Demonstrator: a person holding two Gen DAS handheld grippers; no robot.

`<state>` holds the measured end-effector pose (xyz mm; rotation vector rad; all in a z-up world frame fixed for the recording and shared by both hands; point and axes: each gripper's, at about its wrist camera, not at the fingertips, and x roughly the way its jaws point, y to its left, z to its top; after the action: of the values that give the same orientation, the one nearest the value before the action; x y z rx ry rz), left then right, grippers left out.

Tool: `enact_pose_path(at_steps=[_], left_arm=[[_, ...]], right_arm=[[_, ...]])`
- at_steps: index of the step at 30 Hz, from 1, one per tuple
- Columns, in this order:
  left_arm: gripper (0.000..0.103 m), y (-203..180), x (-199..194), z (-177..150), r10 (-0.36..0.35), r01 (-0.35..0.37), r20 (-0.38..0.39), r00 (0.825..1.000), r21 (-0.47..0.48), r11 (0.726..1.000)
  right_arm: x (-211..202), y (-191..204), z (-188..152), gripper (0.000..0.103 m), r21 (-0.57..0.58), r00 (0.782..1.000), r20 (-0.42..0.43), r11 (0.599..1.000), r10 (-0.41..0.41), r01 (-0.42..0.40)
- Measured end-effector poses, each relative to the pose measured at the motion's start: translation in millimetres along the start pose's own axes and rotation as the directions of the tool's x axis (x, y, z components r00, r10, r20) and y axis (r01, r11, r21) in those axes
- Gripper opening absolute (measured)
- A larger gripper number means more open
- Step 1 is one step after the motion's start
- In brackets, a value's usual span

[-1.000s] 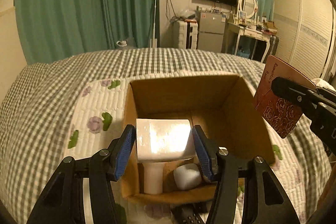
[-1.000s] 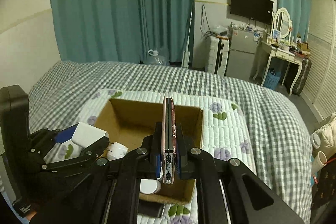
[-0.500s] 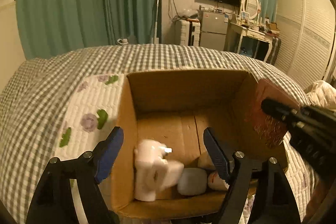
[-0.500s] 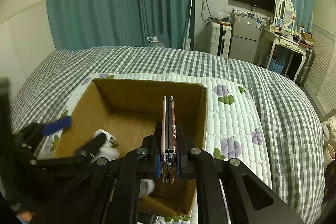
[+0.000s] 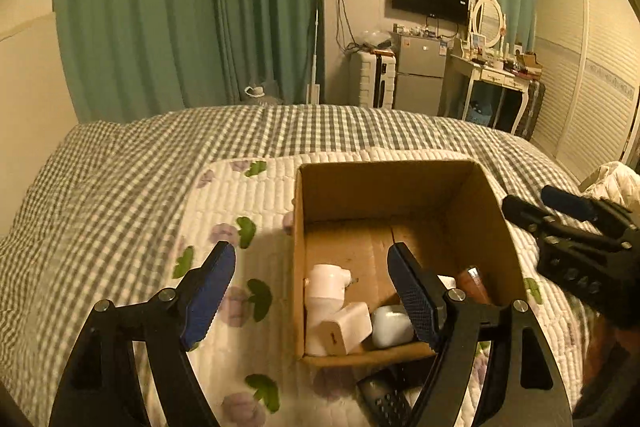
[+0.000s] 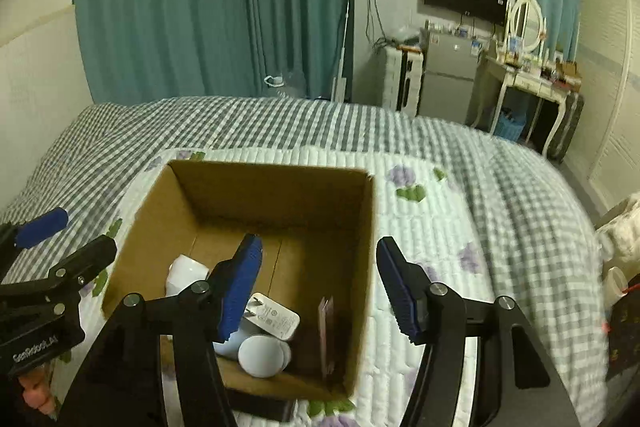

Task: Organize rigid objects
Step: 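Drop the power bank and card case into the box, opening both grippers, then grasp the black remote with the right gripper while the left grasps the black adapter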

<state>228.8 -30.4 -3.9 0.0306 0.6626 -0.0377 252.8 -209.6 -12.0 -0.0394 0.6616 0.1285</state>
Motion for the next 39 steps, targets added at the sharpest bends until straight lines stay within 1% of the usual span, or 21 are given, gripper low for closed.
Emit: enact_pose_path(at_steps=[3,5,6,7,9,10,12,13,14,16,20,26,28,30,32,34,35,36,37,38,39], left_arm=[[0.086,3.3,-25.2,-0.4,0.001,-0.002,0.016,1.000,0.002,1.000],[0.086,5.8,-46.8,-2.4,0.000,0.000,0.036,0.999,0.009,1.000],[0.089,7.6,-56.5,-4.4,-0.003,0.003,0.041,0.999,0.010,1.000],[0.096,9.4,-64.6,-7.0,-0.005,0.005,0.046,0.999,0.009,1.000],[0.102,14.3,-81.2,-14.0,-0.003,0.003,0.062,0.998,0.001,1.000],[0.103,16.2,-86.8,-17.7,-0.005,0.005,0.064,0.998,-0.004,1.000],[0.103,21.2,-94.6,-26.7,-0.013,0.014,0.054,0.998,-0.013,1.000],[0.103,23.4,-96.8,-31.4,-0.015,0.016,0.051,0.999,-0.017,1.000],[0.103,25.3,-98.1,-36.3,-0.015,0.015,0.049,0.999,-0.018,1.000],[0.103,28.0,-98.1,-48.8,-0.013,0.013,0.041,0.999,-0.016,1.000],[0.103,33.8,-85.1,-75.3,-0.012,0.012,0.012,1.000,-0.015,1.000],[0.103,47.1,-45.5,-115.3,0.033,-0.034,-0.064,0.997,-0.021,0.999],[0.103,52.3,-31.9,-125.4,0.042,-0.045,-0.087,0.995,-0.029,0.999],[0.103,55.6,-21.0,-132.8,0.050,-0.054,-0.106,0.993,-0.033,0.998],[0.103,57.5,-12.8,-138.5,0.060,-0.064,-0.120,0.991,-0.030,0.998],[0.103,59.0,-6.5,-144.1,0.065,-0.069,-0.130,0.989,-0.028,0.997],[0.103,59.3,-4.5,-145.2,0.066,-0.070,-0.134,0.989,-0.027,0.997],[0.103,59.2,-2.1,-147.6,0.066,-0.070,-0.142,0.988,-0.025,0.997],[0.103,58.6,-0.8,-148.4,0.068,-0.072,-0.146,0.987,-0.022,0.997],[0.103,57.4,0.4,-149.1,0.073,-0.077,-0.150,0.986,-0.018,0.997],[0.103,56.8,1.4,-149.4,0.075,-0.078,-0.152,0.985,-0.016,0.997]], right_arm=[[-37.6,3.6,5.3,0.060,-0.002,1.000,0.012,1.000,0.005,-0.005],[-59.8,6.4,4.7,0.064,-0.003,1.000,0.022,1.000,-0.002,0.002],[-75.8,9.5,1.8,0.068,-0.005,0.999,0.032,1.000,-0.012,0.012],[-85.1,11.8,-0.5,0.070,-0.008,0.999,0.034,1.000,-0.019,0.019],[-106.6,18.5,-8.0,0.075,-0.018,0.999,0.030,0.999,-0.031,0.031],[-113.5,20.8,-12.1,0.077,-0.021,0.999,0.027,0.999,-0.032,0.033],[-126.3,26.0,-25.1,0.092,-0.020,0.999,0.018,0.999,-0.036,0.037],[-129.6,28.5,-32.9,0.096,-0.020,0.999,0.013,0.999,-0.041,0.041],[-131.0,30.7,-39.4,0.102,-0.017,0.999,0.009,0.999,-0.045,0.045],[-128.6,35.8,-58.9,0.103,0.000,0.999,0.001,0.999,-0.043,0.043],[-104.0,41.5,-95.8,0.103,0.056,0.998,-0.068,0.998,-0.016,0.020],[-38.4,63.4,-145.9,0.103,0.024,0.980,-0.196,0.999,0.028,-0.023],[-16.1,69.7,-157.9,0.101,0.024,0.970,-0.236,0.998,0.057,-0.053],[4.4,75.8,-167.7,0.094,0.039,0.956,-0.275,0.995,0.103,-0.096],[20.1,81.9,-174.1,0.085,0.050,0.943,-0.303,0.991,0.137,-0.128],[36.9,88.1,-181.7,0.079,0.060,0.928,-0.333,0.986,0.164,-0.153],[43.8,90.1,-185.0,0.071,0.066,0.920,-0.350,0.984,0.176,-0.163],[51.2,92.2,-189.8,0.067,0.080,0.908,-0.368,0.980,0.198,-0.181],[52.8,93.0,-192.1,0.066,0.081,0.910,-0.364,0.980,0.199,-0.182],[52.3,93.1,-192.1,0.060,0.079,0.912,-0.359,0.980,0.200,-0.184],[50.3,92.9,-191.6,0.047,0.077,0.913,-0.354,0.979,0.204,-0.189]])
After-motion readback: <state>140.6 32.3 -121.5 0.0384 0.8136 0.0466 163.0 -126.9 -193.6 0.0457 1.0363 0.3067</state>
